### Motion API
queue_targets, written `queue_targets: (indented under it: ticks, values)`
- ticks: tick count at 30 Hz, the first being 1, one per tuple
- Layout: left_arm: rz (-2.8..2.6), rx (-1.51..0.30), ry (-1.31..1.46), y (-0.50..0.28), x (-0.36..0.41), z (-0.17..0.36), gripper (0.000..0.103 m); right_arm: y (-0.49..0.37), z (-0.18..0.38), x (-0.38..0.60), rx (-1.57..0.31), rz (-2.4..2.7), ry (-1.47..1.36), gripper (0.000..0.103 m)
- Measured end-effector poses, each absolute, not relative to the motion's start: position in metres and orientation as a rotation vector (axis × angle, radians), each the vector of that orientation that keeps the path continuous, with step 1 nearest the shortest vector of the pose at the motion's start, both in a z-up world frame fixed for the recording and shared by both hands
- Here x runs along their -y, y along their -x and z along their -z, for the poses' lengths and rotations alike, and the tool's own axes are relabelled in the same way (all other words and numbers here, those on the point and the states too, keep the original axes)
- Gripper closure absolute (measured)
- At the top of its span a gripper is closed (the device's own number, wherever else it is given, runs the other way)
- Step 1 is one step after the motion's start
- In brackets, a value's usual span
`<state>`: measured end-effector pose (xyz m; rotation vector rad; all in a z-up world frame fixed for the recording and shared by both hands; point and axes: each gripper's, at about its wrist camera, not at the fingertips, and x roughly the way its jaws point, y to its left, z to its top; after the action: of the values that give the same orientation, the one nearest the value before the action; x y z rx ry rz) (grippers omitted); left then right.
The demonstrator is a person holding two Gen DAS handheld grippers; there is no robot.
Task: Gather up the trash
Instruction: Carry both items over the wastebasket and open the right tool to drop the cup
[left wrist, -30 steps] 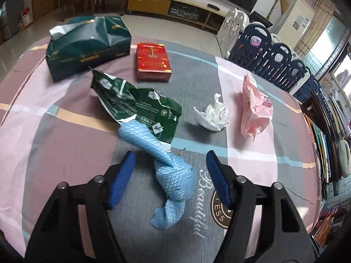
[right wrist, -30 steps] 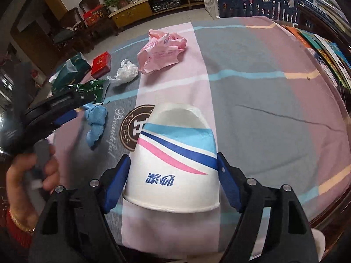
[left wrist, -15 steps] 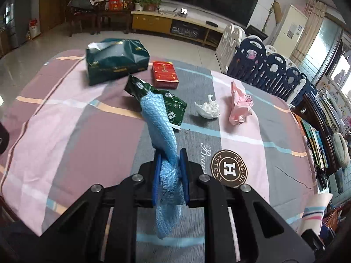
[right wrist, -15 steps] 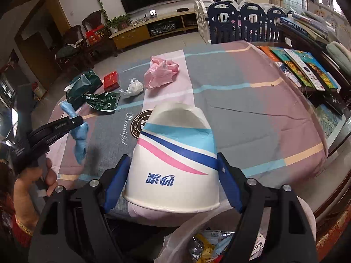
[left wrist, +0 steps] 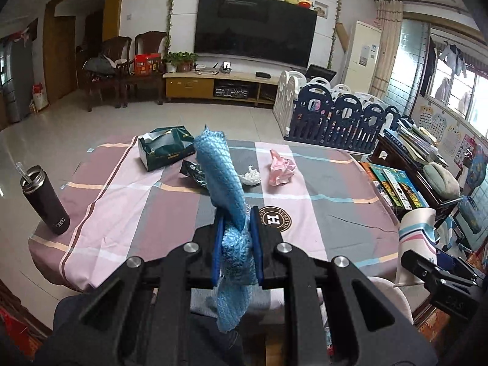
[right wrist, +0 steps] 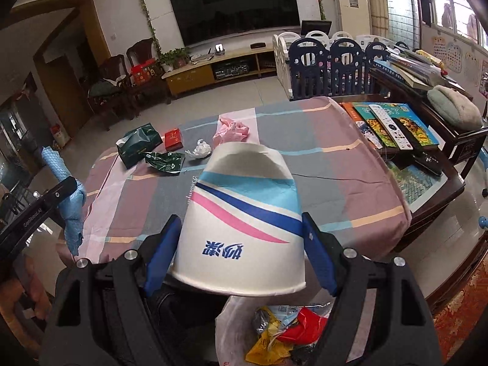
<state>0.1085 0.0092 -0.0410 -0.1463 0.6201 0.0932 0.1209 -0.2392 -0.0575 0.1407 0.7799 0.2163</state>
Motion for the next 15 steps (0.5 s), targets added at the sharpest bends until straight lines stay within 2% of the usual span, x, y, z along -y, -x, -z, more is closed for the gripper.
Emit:
queue_targets:
  ticks: [9, 15]
  values:
    - [0.035, -0.577, 0.06, -0.05, 0.049, 0.02, 0.085, -0.077, 0.039, 0.268, -0.758, -0.194, -0.133, 0.026]
    - [0.07, -0.566, 0.038, -0.039, 0.064, 0.016, 0.085, -0.065, 0.032, 0.281, -0.744, -0.164, -0.144, 0.026]
